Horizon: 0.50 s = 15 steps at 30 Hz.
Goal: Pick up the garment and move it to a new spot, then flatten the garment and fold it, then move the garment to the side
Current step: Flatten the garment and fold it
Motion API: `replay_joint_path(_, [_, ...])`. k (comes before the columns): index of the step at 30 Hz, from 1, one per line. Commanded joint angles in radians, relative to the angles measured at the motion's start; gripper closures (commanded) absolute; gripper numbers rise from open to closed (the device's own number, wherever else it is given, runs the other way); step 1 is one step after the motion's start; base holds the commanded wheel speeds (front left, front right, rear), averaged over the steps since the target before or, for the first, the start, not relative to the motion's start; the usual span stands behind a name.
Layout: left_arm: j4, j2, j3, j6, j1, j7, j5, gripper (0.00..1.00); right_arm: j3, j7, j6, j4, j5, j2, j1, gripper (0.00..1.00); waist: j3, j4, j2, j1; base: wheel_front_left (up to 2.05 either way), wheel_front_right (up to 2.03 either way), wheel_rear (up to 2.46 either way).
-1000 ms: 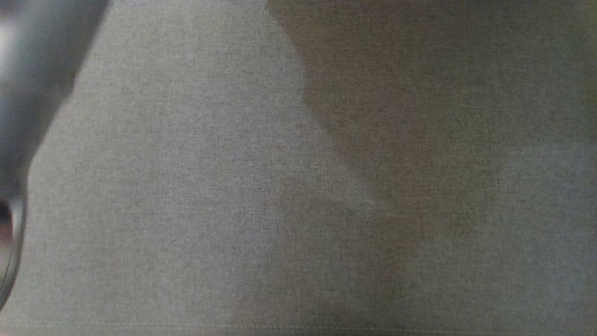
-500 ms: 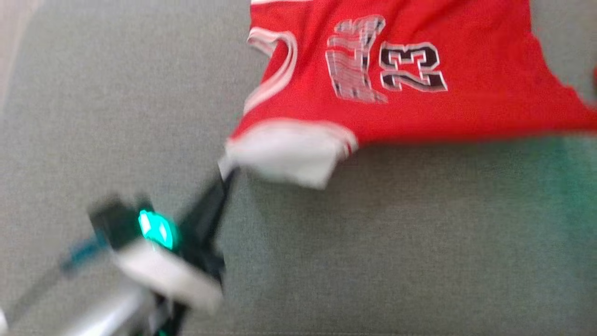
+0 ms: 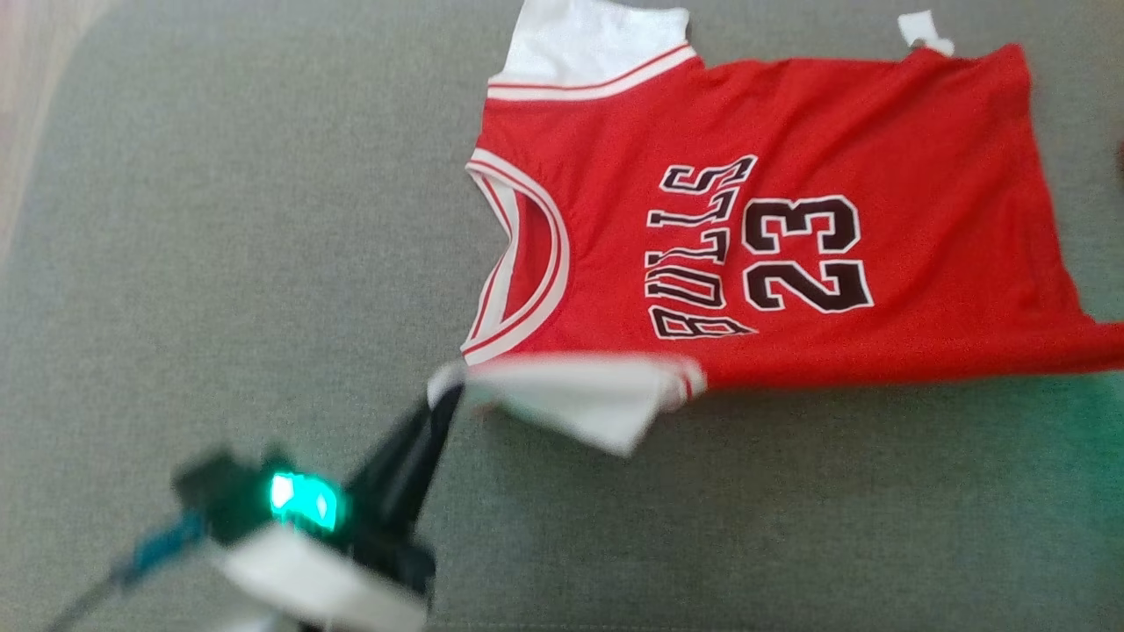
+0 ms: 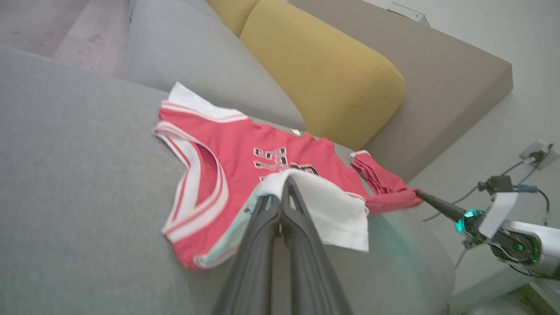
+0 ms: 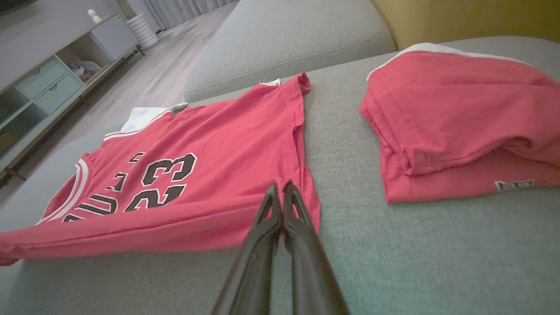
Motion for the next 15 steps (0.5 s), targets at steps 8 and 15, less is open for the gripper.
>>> replay_joint_path(8, [0.214, -0.125, 0.088, -0.083, -0.344, 0.099, -0.062, 1.0, 0.024, 0.127, 0.007, 0.057, -0.076, 0.034, -0.256, 1.0, 0.09, -0.004, -0.0001, 0.0001, 0.0, 0.0, 0.0])
replay_joint_path(15, [0.443, -0.215, 0.111, -0.137, -0.502, 0.094, -0.07, 0.0, 0.063, 0.166, 0.007, 0.183, -0.13, 0.138, -0.44, 0.0, 0.118, -0.018, -0.0001, 0.0001, 0.0, 0.0, 0.0])
